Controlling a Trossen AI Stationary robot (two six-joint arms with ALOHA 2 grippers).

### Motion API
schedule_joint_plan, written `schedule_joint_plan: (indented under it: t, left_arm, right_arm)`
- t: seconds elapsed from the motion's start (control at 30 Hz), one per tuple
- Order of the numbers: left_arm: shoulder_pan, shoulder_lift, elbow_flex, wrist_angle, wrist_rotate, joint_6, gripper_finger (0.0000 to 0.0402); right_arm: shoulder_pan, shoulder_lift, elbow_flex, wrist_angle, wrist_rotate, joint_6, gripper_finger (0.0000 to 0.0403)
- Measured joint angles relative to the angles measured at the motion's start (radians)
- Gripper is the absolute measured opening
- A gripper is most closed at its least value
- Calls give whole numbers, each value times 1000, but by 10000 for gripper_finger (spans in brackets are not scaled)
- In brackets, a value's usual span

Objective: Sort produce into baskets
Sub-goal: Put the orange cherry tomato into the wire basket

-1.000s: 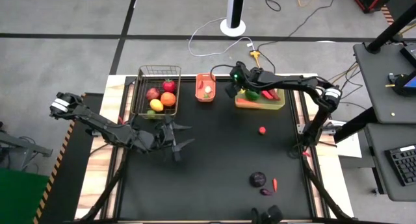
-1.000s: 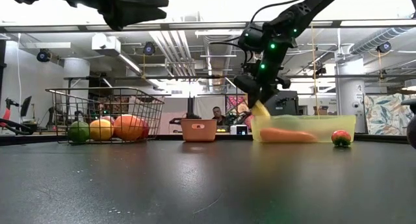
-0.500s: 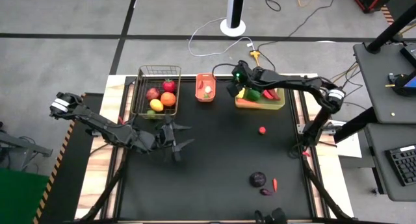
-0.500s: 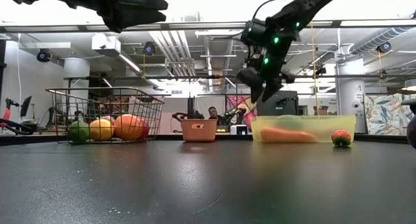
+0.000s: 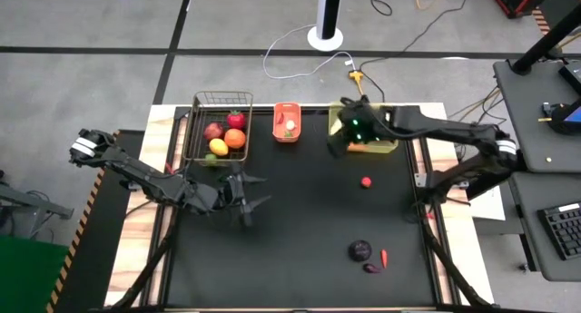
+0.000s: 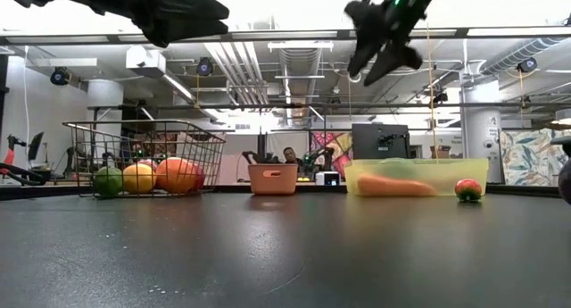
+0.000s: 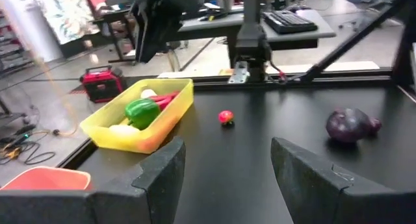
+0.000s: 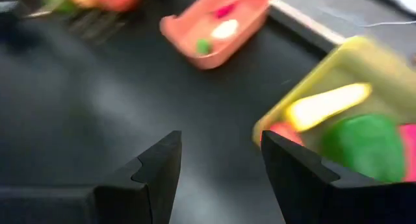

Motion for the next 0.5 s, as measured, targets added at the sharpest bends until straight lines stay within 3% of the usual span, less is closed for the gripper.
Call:
schedule_joint_plan:
  t: [0.2,0.5]
  left_arm:
    - [1,0,0,0,55,57,210]
    - [1,0,36,-8,56,124,210]
  right_arm:
    - [148,-31,0,-99,-96,160,203]
    - [320,43,-3,-403,-86,396,203]
